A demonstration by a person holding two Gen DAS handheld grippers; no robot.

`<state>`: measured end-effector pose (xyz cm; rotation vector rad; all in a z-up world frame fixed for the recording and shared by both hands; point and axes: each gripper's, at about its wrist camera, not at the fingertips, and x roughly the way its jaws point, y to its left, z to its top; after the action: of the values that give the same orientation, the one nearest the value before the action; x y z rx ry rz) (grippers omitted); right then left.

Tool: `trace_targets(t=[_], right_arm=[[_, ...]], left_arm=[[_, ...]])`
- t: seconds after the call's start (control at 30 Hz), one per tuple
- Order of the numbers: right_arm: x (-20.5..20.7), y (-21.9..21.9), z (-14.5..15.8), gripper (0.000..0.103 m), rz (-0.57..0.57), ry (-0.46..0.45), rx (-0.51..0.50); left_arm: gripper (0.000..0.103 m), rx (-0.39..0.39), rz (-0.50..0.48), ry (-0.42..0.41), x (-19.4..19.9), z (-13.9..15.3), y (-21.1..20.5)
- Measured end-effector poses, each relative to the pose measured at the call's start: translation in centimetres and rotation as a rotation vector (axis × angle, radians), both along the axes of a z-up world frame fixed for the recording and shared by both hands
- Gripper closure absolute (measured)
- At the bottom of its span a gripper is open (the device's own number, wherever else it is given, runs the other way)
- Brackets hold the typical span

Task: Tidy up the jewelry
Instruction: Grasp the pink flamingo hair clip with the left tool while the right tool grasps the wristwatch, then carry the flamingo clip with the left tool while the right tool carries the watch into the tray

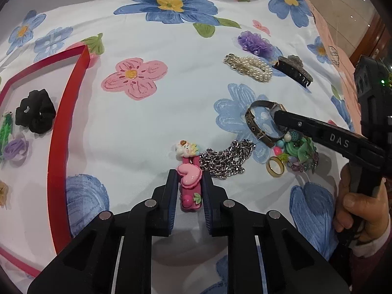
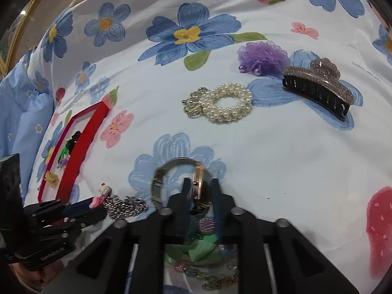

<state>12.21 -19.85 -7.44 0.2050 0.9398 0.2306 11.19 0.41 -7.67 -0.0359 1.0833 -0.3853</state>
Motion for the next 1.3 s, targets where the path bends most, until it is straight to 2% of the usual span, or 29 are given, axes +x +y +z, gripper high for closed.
trace_targets(t=[0.23, 0.47, 0.73, 1.3], right_arm=[[-0.5, -0.5, 1.2, 0.095, -0.028, -0.051, 0.013], [-1.3, 0.6, 3.2, 0.096, -0.002, -0.092, 0.035], [-2.7, 4.8, 4.6, 0.095, 0.089, -0.108, 0.061], [-3.6, 15.0, 5.7, 0.095, 0.299, -0.111, 0.071]], left_arm=[[0.086, -0.005, 0.001, -0.026, -1.1, 0.8, 0.5], [0.086, -0.042, 0.047, -0.062, -2.0, 2.7, 2.7], [0.086, -0.068, 0.142, -0.109, -3.4, 4.9, 7.2], [0.086, -0.067, 0.350, -0.140, -6.3, 6.2, 17.8]])
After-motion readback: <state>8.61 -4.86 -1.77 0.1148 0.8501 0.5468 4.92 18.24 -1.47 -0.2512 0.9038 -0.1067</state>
